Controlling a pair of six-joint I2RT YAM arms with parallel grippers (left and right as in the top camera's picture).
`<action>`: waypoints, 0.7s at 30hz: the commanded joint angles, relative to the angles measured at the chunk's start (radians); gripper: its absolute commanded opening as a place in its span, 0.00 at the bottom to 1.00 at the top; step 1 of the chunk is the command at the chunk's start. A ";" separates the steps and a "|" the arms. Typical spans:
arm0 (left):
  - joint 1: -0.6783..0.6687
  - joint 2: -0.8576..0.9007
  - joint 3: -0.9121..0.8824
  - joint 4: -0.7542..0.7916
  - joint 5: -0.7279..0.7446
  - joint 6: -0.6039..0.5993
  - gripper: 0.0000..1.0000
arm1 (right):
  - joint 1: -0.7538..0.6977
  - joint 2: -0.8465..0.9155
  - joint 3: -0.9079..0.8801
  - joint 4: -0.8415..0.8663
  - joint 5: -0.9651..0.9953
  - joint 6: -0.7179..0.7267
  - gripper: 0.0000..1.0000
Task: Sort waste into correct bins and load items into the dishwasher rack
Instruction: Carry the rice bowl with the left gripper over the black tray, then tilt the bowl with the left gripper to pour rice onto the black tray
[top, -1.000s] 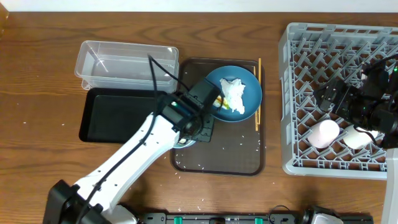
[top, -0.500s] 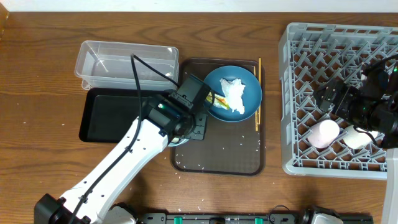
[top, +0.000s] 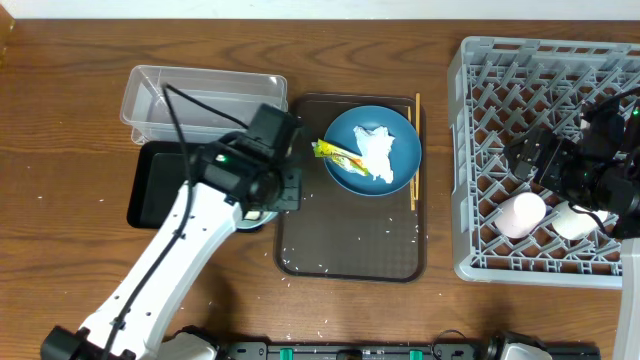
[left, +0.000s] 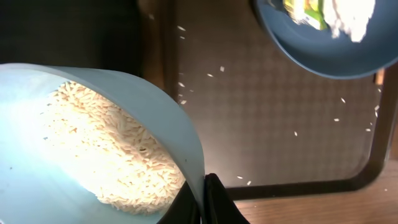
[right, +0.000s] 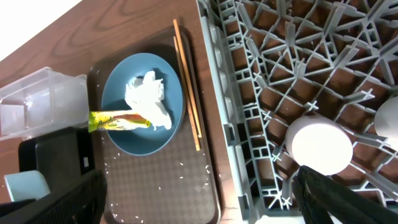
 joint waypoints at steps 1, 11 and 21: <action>0.053 -0.025 0.005 -0.008 -0.014 0.035 0.06 | 0.020 0.001 0.007 -0.005 0.000 0.011 0.94; 0.267 -0.023 0.005 0.005 0.112 0.123 0.06 | 0.020 0.001 0.007 -0.015 0.000 0.008 0.94; 0.528 0.090 0.000 0.052 0.785 0.423 0.06 | 0.020 0.000 0.007 -0.033 0.000 0.008 0.94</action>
